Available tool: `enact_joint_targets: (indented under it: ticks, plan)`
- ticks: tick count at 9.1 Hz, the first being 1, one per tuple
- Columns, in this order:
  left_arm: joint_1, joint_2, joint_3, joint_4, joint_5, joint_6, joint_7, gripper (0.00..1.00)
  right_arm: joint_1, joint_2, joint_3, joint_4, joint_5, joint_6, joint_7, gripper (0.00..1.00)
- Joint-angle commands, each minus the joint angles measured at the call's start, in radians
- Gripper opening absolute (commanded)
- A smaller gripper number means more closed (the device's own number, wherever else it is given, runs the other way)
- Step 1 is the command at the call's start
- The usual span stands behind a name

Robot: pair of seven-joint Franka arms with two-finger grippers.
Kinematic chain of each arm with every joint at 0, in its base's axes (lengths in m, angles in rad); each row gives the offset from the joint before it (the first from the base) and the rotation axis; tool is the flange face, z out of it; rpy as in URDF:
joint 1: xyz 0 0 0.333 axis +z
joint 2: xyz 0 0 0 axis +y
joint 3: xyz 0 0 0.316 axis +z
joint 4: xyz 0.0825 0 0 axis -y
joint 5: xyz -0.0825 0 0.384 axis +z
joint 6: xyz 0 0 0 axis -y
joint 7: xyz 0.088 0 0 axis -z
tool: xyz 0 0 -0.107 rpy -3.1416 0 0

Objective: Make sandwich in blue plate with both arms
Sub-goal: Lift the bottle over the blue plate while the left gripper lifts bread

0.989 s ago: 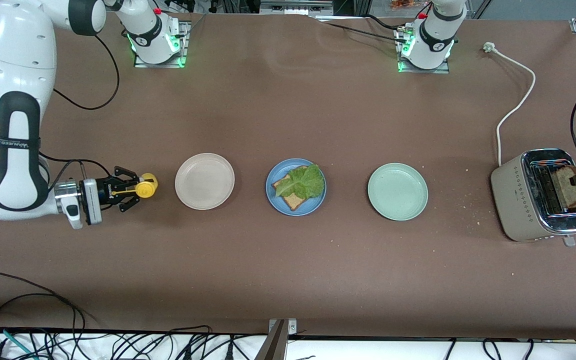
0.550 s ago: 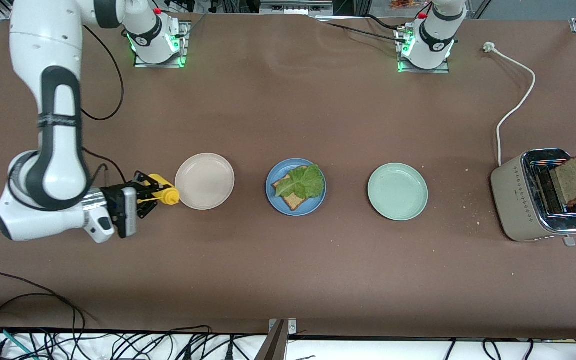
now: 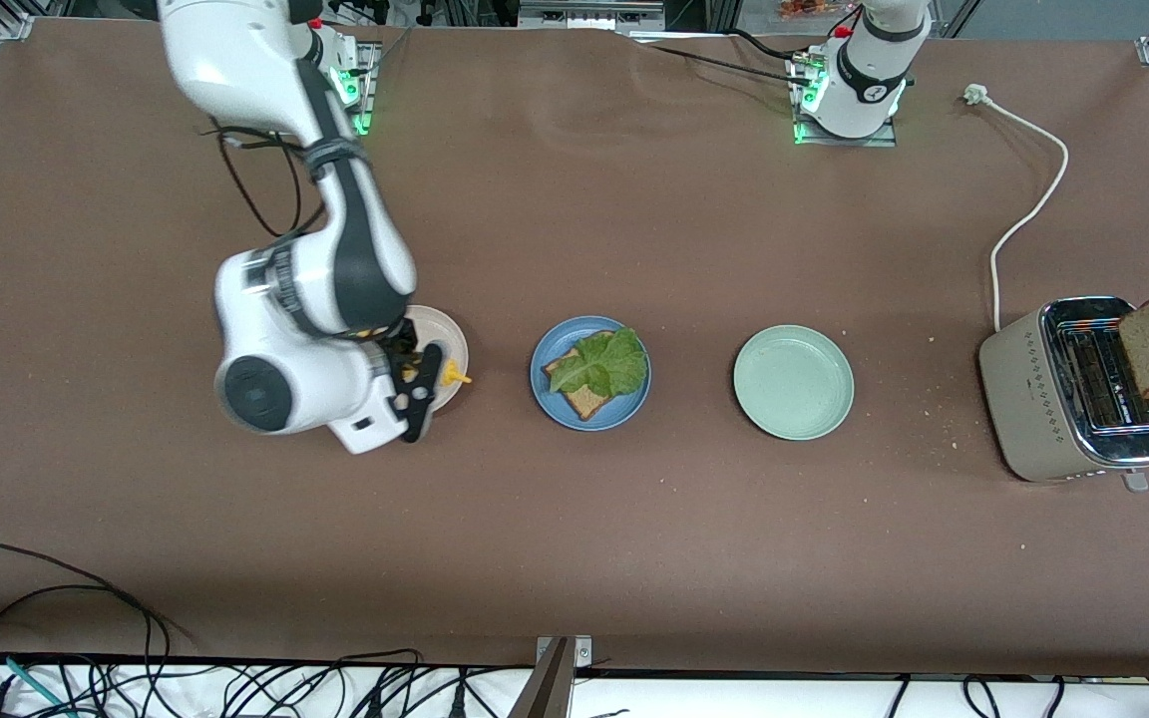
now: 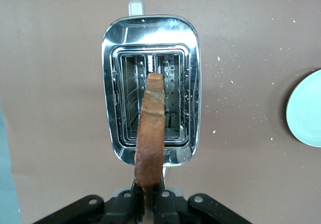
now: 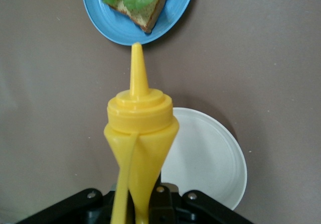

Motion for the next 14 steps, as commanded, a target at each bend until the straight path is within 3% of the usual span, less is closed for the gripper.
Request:
enact_joint_targets:
  ticks: [1, 4, 7, 11, 12, 14]
  plan:
    - [0.004, -0.060, -0.014, -0.004, -0.047, -0.050, 0.026, 0.00, 0.177, 0.009, -0.012, 0.023, -0.230, 0.043, 0.105, 0.00]
    - [0.003, -0.094, -0.029, -0.009, -0.084, -0.102, 0.015, 0.00, 0.372, 0.042, -0.002, 0.017, -0.572, 0.066, 0.123, 0.00]
    - [0.003, -0.096, -0.032, -0.015, -0.150, -0.131, 0.009, 0.00, 0.423, 0.070, -0.002, 0.011, -0.664, 0.065, 0.140, 0.00]
    - [-0.002, -0.102, -0.072, -0.023, -0.180, -0.147, -0.069, 0.00, 0.404, 0.058, -0.007, 0.014, -0.654, 0.066, 0.120, 0.00]
    - [-0.002, -0.102, -0.084, -0.027, -0.180, -0.147, -0.077, 0.00, 0.384, 0.050, -0.007, 0.014, -0.617, 0.060, 0.120, 0.00]
    - [-0.002, -0.100, -0.127, -0.031, -0.183, -0.153, -0.149, 0.00, 0.313, 0.015, -0.015, 0.014, -0.463, 0.055, 0.020, 0.00]
